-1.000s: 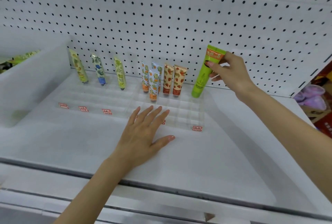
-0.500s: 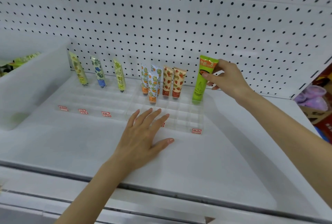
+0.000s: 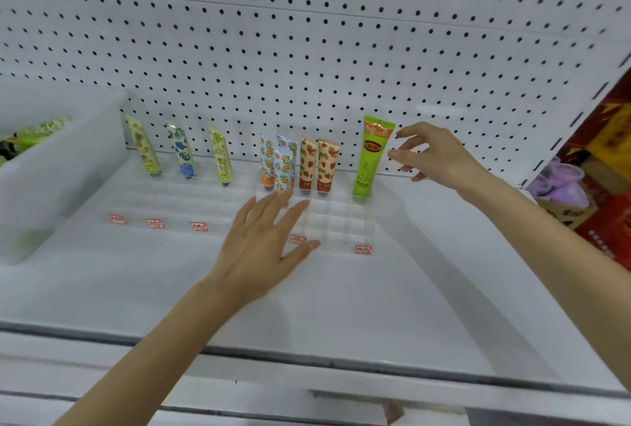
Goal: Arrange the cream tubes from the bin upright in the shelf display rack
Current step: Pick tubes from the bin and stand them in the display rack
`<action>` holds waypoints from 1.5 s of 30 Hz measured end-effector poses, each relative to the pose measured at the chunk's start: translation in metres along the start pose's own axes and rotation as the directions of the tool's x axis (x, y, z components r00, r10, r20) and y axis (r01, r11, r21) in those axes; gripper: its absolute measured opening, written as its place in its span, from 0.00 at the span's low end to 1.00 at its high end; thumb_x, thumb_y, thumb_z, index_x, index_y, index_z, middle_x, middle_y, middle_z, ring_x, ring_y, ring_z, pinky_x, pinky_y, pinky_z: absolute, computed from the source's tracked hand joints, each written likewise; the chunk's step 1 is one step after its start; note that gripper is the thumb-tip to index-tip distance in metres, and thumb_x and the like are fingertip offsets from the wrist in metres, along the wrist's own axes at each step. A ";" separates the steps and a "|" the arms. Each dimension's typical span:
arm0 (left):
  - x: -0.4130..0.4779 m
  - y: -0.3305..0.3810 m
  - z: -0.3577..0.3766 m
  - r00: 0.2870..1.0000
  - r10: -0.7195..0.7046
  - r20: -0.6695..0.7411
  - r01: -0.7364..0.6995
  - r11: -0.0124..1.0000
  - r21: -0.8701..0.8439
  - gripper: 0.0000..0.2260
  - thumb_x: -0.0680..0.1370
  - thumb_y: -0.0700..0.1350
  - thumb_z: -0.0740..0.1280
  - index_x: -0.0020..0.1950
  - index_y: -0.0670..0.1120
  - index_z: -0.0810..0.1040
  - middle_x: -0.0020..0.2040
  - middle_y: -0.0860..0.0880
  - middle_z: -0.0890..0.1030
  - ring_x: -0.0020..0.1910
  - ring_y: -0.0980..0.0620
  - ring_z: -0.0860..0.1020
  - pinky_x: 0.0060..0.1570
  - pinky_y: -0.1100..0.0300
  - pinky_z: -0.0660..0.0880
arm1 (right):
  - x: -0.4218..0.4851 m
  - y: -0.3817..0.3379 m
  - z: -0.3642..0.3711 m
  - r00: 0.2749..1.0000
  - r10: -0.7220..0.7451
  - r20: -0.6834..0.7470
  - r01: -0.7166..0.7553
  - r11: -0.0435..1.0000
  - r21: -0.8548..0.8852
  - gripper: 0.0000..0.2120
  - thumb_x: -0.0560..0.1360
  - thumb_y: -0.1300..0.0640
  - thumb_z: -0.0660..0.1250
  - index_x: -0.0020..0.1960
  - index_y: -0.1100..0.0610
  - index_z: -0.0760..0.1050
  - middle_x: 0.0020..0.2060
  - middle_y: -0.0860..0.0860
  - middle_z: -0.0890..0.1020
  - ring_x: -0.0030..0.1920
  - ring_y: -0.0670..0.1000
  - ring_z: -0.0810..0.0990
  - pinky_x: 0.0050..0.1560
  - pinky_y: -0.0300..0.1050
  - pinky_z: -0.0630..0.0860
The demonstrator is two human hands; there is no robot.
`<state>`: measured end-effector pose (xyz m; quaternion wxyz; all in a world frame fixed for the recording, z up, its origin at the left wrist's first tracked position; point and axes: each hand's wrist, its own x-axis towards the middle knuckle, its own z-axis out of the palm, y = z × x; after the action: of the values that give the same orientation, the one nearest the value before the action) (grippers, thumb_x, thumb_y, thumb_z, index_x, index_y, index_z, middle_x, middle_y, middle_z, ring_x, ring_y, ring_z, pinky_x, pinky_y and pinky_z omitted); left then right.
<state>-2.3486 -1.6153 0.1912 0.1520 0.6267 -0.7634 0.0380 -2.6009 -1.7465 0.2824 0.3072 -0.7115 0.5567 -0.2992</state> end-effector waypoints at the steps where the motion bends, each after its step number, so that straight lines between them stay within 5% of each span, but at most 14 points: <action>1: 0.002 -0.001 -0.007 1.000 0.008 -0.004 -0.008 1.000 0.015 0.33 0.75 0.68 0.45 0.75 0.52 0.61 0.75 0.46 0.63 0.74 0.47 0.60 0.73 0.50 0.53 | -0.007 -0.003 -0.005 1.000 -0.012 -0.009 0.012 0.999 -0.052 0.24 0.71 0.49 0.72 0.64 0.52 0.71 0.55 0.50 0.77 0.46 0.51 0.81 0.43 0.44 0.78; 5: 0.003 -0.007 -0.038 0.997 0.056 -0.051 -0.054 0.997 0.049 0.32 0.74 0.66 0.50 0.69 0.47 0.70 0.67 0.44 0.74 0.65 0.42 0.73 0.64 0.47 0.67 | -0.032 -0.035 -0.020 0.990 -0.137 -0.025 0.120 0.930 -0.348 0.35 0.68 0.46 0.74 0.71 0.48 0.64 0.63 0.50 0.71 0.61 0.50 0.72 0.58 0.45 0.71; 11: -0.026 -0.047 -0.109 0.977 0.067 -0.203 -0.049 0.994 0.093 0.31 0.74 0.65 0.53 0.67 0.46 0.73 0.61 0.44 0.78 0.60 0.41 0.75 0.61 0.46 0.69 | -0.071 -0.120 0.010 0.961 -0.257 0.102 0.271 0.803 -0.531 0.35 0.70 0.42 0.71 0.73 0.44 0.60 0.71 0.48 0.64 0.70 0.51 0.60 0.66 0.48 0.62; 24: -0.216 -0.267 -0.247 0.967 -0.175 -0.187 0.226 0.928 0.298 0.36 0.72 0.70 0.45 0.68 0.50 0.72 0.65 0.45 0.75 0.62 0.41 0.73 0.59 0.47 0.68 | -0.146 -0.295 0.228 0.863 -0.431 0.265 0.505 0.733 -0.455 0.28 0.74 0.40 0.65 0.71 0.48 0.64 0.68 0.51 0.67 0.68 0.52 0.65 0.67 0.51 0.64; 28: -0.241 -0.318 -0.263 0.954 -0.269 -0.133 0.294 0.924 0.246 0.35 0.72 0.71 0.46 0.71 0.52 0.68 0.68 0.47 0.72 0.65 0.43 0.70 0.62 0.47 0.66 | -0.147 -0.331 0.270 0.855 -0.419 0.307 0.517 0.738 -0.434 0.28 0.74 0.41 0.65 0.71 0.49 0.64 0.67 0.52 0.67 0.67 0.53 0.66 0.65 0.51 0.66; 38: -0.186 -0.425 -0.247 0.966 -0.241 -0.095 0.259 0.922 0.287 0.36 0.72 0.71 0.44 0.70 0.51 0.70 0.66 0.46 0.74 0.64 0.42 0.72 0.62 0.47 0.67 | -0.053 -0.376 0.334 0.849 -0.352 0.394 0.508 0.748 -0.427 0.30 0.75 0.41 0.63 0.72 0.49 0.60 0.68 0.53 0.64 0.66 0.52 0.68 0.62 0.49 0.69; 45: -0.116 -0.493 -0.250 0.996 -0.082 0.028 0.071 0.955 0.287 0.31 0.77 0.67 0.46 0.69 0.50 0.71 0.65 0.47 0.75 0.62 0.45 0.74 0.61 0.50 0.69 | 0.045 -0.377 0.395 0.834 -0.113 0.540 0.404 0.792 -0.457 0.34 0.76 0.41 0.62 0.75 0.52 0.53 0.70 0.57 0.62 0.64 0.57 0.70 0.57 0.43 0.68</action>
<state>-1.8050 -1.5476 0.3313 0.0463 0.6717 -0.7279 0.1296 -2.0593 -1.6773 0.3272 0.1717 -0.8923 0.4169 0.0229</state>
